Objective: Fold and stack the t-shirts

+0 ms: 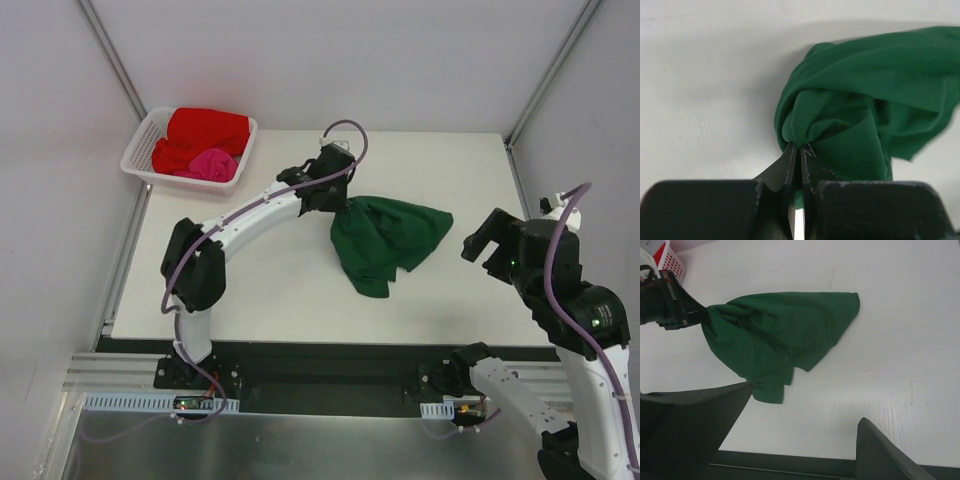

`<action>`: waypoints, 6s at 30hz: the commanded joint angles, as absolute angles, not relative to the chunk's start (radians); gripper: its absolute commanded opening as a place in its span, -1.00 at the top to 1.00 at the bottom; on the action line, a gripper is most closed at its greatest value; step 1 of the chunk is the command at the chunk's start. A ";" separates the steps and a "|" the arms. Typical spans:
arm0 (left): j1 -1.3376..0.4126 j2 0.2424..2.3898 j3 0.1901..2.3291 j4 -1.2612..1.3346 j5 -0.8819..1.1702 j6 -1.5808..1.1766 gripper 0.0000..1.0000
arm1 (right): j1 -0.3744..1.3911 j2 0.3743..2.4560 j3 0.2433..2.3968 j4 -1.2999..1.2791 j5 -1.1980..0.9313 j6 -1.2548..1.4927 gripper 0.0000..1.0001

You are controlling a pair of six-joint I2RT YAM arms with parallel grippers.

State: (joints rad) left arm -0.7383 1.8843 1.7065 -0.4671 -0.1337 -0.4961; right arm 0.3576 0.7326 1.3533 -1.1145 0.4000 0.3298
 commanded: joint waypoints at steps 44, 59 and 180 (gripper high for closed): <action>-0.350 1.347 1.330 -0.566 0.090 -0.483 -0.99 | 0.573 1.023 1.124 -0.611 0.147 0.276 -0.93; -0.268 1.331 0.792 -0.227 0.164 -0.817 -0.47 | 0.704 1.699 1.576 -0.385 0.158 0.353 -0.93; -0.182 1.241 0.832 -0.520 0.156 -0.632 1.00 | 0.824 1.564 1.249 -0.779 0.454 0.658 0.98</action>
